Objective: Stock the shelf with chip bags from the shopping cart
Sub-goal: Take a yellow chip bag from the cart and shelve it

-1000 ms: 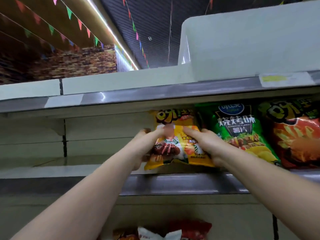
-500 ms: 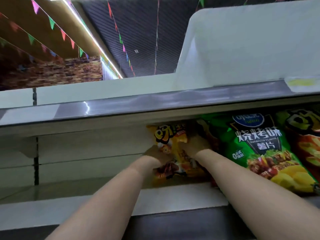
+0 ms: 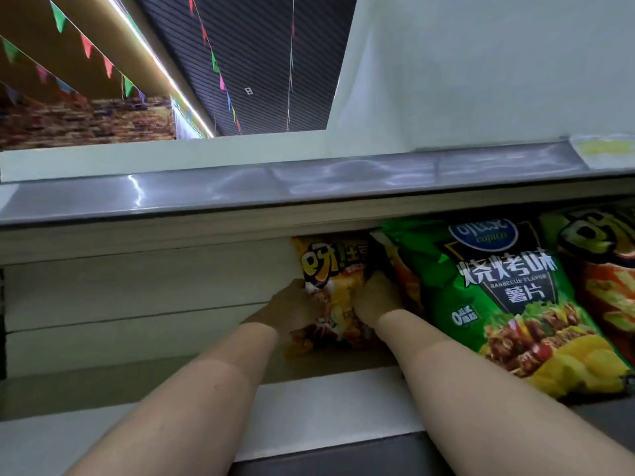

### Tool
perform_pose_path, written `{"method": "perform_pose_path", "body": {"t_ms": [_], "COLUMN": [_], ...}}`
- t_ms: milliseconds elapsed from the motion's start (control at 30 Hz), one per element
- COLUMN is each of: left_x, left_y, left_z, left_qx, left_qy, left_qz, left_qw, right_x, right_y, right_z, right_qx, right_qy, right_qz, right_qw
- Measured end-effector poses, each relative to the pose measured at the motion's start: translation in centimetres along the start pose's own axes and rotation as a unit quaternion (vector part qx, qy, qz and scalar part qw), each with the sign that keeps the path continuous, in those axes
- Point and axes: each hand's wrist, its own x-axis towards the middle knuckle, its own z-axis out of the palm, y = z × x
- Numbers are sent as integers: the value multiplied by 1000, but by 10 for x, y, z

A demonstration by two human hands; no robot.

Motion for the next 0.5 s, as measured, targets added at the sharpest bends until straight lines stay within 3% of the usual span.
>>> {"method": "perform_pose_path", "body": {"t_ms": [133, 333, 500], "left_x": [10, 14, 6], "left_y": [-10, -12, -7], "left_z": [8, 17, 12], "left_qx": [-82, 30, 68], "left_qy": [-11, 18, 58], "left_qz": [-17, 2, 6], "left_qw": [996, 999, 996], "right_x": [0, -25, -26], "right_y": [-1, -11, -15], "right_z": [-1, -13, -9], "right_qx": [12, -82, -51], "right_qy": [5, -65, -82], "right_qz": [-1, -51, -32], "right_qw": [1000, 993, 995]}}
